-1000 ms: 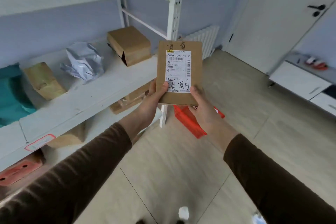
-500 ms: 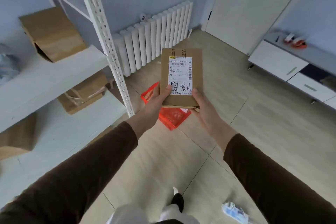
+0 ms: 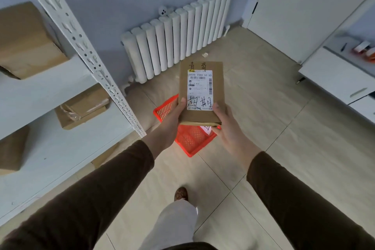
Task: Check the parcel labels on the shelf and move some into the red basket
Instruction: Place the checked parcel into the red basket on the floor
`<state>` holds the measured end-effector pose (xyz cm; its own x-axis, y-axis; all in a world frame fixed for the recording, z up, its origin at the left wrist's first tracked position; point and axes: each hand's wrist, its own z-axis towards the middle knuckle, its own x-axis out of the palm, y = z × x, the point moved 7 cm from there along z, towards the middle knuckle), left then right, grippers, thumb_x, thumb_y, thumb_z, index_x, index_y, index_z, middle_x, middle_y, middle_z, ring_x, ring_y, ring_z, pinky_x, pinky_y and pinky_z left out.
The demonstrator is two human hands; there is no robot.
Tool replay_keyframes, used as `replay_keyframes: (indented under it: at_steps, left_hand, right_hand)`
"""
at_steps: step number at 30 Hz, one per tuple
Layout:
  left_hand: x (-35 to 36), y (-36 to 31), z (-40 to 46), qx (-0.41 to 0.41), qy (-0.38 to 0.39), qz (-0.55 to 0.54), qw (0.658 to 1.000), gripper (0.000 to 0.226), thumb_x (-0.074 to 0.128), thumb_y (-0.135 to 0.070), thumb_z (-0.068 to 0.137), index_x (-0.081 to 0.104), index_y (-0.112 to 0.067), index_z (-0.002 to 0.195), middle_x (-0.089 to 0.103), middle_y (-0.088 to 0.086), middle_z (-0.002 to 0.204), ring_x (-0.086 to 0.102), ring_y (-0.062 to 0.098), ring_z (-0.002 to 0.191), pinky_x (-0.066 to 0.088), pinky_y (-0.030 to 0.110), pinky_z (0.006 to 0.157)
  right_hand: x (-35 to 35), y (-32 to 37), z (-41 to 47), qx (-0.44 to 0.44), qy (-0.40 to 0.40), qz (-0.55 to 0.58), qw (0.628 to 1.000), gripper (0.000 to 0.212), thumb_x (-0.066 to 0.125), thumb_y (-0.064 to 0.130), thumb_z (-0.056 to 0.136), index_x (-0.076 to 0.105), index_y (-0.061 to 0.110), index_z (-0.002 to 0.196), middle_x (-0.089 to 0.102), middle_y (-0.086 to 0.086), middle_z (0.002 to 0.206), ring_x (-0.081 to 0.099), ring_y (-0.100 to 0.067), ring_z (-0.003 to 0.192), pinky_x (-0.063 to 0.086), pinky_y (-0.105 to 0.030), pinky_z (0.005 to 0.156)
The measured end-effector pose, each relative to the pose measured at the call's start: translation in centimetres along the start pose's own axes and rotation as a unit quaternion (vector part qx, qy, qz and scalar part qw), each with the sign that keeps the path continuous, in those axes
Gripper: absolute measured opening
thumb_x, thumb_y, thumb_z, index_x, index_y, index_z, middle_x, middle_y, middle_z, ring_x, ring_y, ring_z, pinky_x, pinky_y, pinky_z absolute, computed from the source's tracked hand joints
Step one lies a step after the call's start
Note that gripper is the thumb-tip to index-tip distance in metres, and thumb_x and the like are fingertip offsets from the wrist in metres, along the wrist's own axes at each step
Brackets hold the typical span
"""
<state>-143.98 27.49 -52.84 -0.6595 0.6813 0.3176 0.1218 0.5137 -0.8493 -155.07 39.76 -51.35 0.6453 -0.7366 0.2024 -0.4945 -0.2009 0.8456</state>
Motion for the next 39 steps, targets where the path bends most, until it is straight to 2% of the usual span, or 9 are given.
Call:
replay_keyframes:
  at_steps: [3,8,18,22,25,28,31,34,39]
  left_hand:
    - [0.5,0.0,3.6,-0.02,-0.037,-0.03,0.999,0.079,0.067,-0.062,0.087,0.042,-0.027,0.154,0.069,0.003,0.137,0.064,0.025,0.13,0.046,0.044,0.115]
    - [1.1,0.6,8.9,-0.038,-0.081,-0.058,0.994,0.074,0.069,-0.06,0.085,0.043,-0.028,0.146,0.068,0.004,0.134,0.061,0.024,0.13,0.043,0.046,0.118]
    - [2.9,5.7,17.1,-0.054,-0.193,-0.105,0.974,0.086,0.071,-0.059,0.08,0.036,-0.036,0.155,0.062,-0.005,0.141,0.057,0.018,0.131,0.041,0.041,0.117]
    - [4.3,9.7,19.7,-0.082,-0.23,-0.169,0.955,0.087,0.077,-0.056,0.082,0.034,-0.044,0.157,0.059,-0.003,0.146,0.057,0.021,0.132,0.045,0.045,0.112]
    - [4.0,13.4,21.6,-0.119,-0.246,-0.205,0.94,0.096,0.081,-0.06,0.077,0.027,-0.055,0.157,0.049,-0.001,0.154,0.049,0.03,0.14,0.039,0.061,0.115]
    - [3.0,16.7,23.8,-0.117,-0.272,-0.245,0.923,0.077,0.071,-0.049,0.091,0.03,-0.05,0.156,0.056,-0.001,0.141,0.06,0.027,0.122,0.055,0.045,0.089]
    - [0.8,21.2,26.4,-0.111,-0.323,-0.272,0.9,0.062,0.069,-0.041,0.096,0.038,-0.045,0.149,0.06,-0.007,0.131,0.056,0.028,0.127,0.044,0.051,0.109]
    - [-1.7,26.6,28.7,-0.116,-0.364,-0.319,0.867,0.053,0.076,-0.038,0.091,0.047,-0.032,0.136,0.065,-0.002,0.127,0.055,0.029,0.13,0.034,0.052,0.12]
    - [-6.0,35.0,32.9,-0.106,-0.394,-0.375,0.833,0.048,0.074,-0.031,0.094,0.052,-0.022,0.136,0.068,0.002,0.121,0.063,0.018,0.111,0.044,0.039,0.105]
  right_hand:
    - [-1.0,1.1,3.6,0.016,-0.01,0.008,1.0,0.055,0.068,0.038,0.095,0.042,0.025,0.142,0.064,-0.005,0.136,0.063,-0.02,0.121,0.051,-0.027,0.084]
    - [-2.7,2.6,9.1,0.043,0.001,-0.016,0.999,0.046,0.063,0.036,0.099,0.044,0.024,0.139,0.068,-0.002,0.123,0.068,-0.015,0.108,0.054,-0.018,0.07]
    - [-6.3,1.5,22.3,0.123,0.124,-0.116,0.978,0.042,0.055,0.053,0.1,0.057,0.032,0.136,0.072,-0.001,0.126,0.069,-0.019,0.113,0.053,-0.036,0.097]
    - [-8.3,-0.4,26.7,0.164,0.159,-0.144,0.963,0.027,0.054,0.048,0.102,0.063,0.034,0.122,0.075,-0.002,0.118,0.077,-0.014,0.091,0.059,-0.03,0.077]
    - [-9.1,-3.3,30.1,0.191,0.164,-0.16,0.955,0.033,0.058,0.045,0.101,0.064,0.027,0.128,0.076,-0.005,0.119,0.078,-0.017,0.093,0.061,-0.031,0.079]
    - [-9.5,-6.9,33.4,0.203,0.154,-0.178,0.95,0.038,0.06,0.041,0.102,0.062,0.021,0.134,0.076,-0.004,0.114,0.078,-0.008,0.079,0.059,-0.02,0.059]
    - [-9.9,-11.7,36.8,0.208,0.142,-0.199,0.947,0.036,0.061,0.041,0.101,0.057,0.025,0.134,0.074,-0.001,0.115,0.076,-0.003,0.069,0.055,-0.016,0.05]
    - [-10.2,-16.8,40.1,0.199,0.134,-0.211,0.947,0.036,0.064,0.044,0.099,0.056,0.026,0.129,0.073,-0.002,0.114,0.077,-0.011,0.079,0.059,-0.023,0.057]
    - [-10.4,-26.5,46.1,0.186,0.142,-0.229,0.945,0.032,0.069,0.047,0.093,0.066,0.029,0.119,0.075,-0.002,0.119,0.071,-0.025,0.112,0.054,-0.051,0.104]
